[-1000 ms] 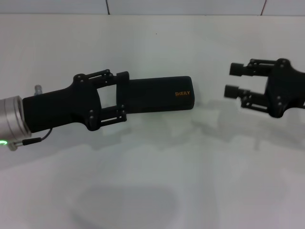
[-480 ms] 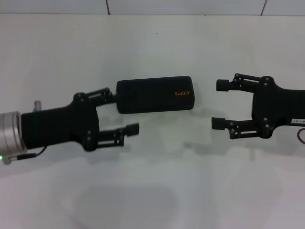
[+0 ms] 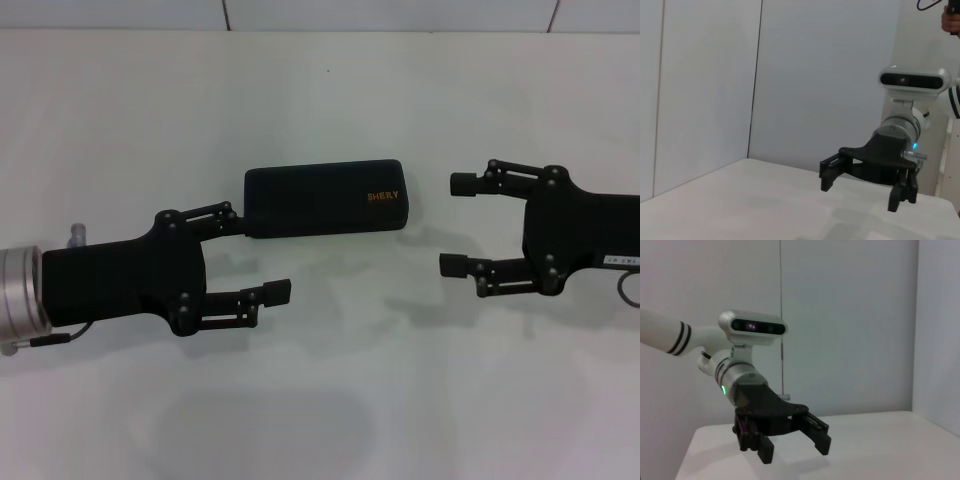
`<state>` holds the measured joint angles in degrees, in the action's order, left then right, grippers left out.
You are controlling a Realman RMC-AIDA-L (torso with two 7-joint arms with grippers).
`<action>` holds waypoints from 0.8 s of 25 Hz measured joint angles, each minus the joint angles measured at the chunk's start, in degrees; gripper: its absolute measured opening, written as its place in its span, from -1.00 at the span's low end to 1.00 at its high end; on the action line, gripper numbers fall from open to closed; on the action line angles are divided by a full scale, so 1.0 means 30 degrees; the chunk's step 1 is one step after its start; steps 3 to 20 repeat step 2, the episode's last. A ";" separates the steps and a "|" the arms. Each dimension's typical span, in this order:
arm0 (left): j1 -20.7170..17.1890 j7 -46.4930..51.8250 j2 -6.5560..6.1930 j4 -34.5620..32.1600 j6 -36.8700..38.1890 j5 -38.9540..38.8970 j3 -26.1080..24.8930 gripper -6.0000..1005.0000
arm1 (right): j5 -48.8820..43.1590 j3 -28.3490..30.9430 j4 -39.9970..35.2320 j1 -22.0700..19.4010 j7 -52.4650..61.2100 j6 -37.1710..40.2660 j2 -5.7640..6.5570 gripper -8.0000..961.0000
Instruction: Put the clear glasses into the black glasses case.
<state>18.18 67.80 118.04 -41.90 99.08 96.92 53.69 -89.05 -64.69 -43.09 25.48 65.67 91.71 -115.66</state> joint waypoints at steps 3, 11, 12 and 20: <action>-0.0001 0.0010 0.0000 -0.0007 0.0000 0.0004 0.0001 0.62 | 0.0001 -0.0122 0.0009 0.0010 -0.0004 -0.0162 -0.0017 0.79; -0.0001 0.0010 0.0000 -0.0007 0.0000 0.0004 0.0001 0.62 | 0.0001 -0.0122 0.0009 0.0010 -0.0004 -0.0162 -0.0017 0.79; -0.0001 0.0010 0.0000 -0.0007 0.0000 0.0004 0.0001 0.62 | 0.0001 -0.0122 0.0009 0.0010 -0.0004 -0.0162 -0.0017 0.79; -0.0001 0.0010 0.0000 -0.0007 0.0000 0.0004 0.0001 0.62 | 0.0001 -0.0122 0.0009 0.0010 -0.0004 -0.0162 -0.0017 0.79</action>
